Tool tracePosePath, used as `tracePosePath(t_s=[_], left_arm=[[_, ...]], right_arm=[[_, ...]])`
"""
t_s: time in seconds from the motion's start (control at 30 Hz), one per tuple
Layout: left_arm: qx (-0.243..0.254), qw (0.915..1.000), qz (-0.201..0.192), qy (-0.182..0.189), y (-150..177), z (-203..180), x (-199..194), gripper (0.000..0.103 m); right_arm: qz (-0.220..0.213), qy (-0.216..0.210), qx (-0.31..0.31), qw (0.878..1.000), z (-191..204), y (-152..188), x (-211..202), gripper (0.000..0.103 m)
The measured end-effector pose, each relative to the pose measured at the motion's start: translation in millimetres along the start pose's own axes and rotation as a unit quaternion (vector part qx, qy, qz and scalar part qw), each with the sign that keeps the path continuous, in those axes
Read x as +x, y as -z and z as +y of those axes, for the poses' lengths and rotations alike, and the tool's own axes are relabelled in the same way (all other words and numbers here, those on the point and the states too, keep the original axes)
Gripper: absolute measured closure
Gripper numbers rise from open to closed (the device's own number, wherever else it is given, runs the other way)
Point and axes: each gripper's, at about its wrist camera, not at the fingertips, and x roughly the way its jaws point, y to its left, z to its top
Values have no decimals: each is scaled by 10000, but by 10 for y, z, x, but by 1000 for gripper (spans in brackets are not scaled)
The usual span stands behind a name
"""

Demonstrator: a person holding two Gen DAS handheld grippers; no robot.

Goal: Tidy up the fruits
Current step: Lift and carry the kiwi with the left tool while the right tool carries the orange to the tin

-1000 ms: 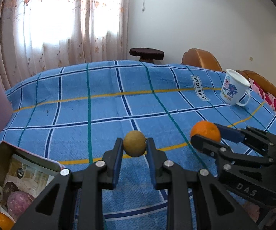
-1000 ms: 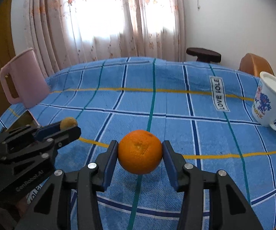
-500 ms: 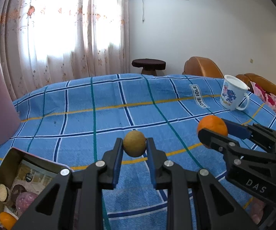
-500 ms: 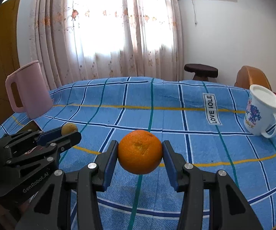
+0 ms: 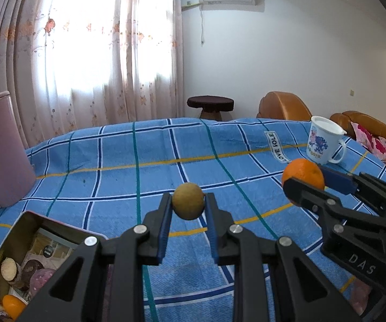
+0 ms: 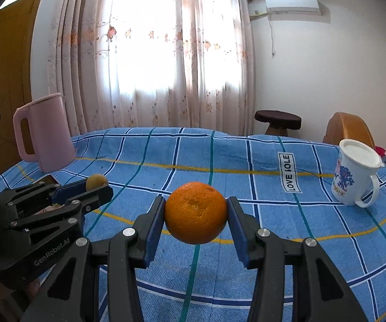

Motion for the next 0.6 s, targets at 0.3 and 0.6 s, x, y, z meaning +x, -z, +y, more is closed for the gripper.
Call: tracePosePath(t_s=[0.3, 0.6], left_arm=[[49, 9998, -186, -52, 5, -13, -74, 77], [88, 9993, -338, -101, 27, -34, -149, 77]], right_arm=[[-258, 29, -87, 9996, 36, 13, -122, 55], [-438, 64, -154, 9989, 63, 27, -212, 55]])
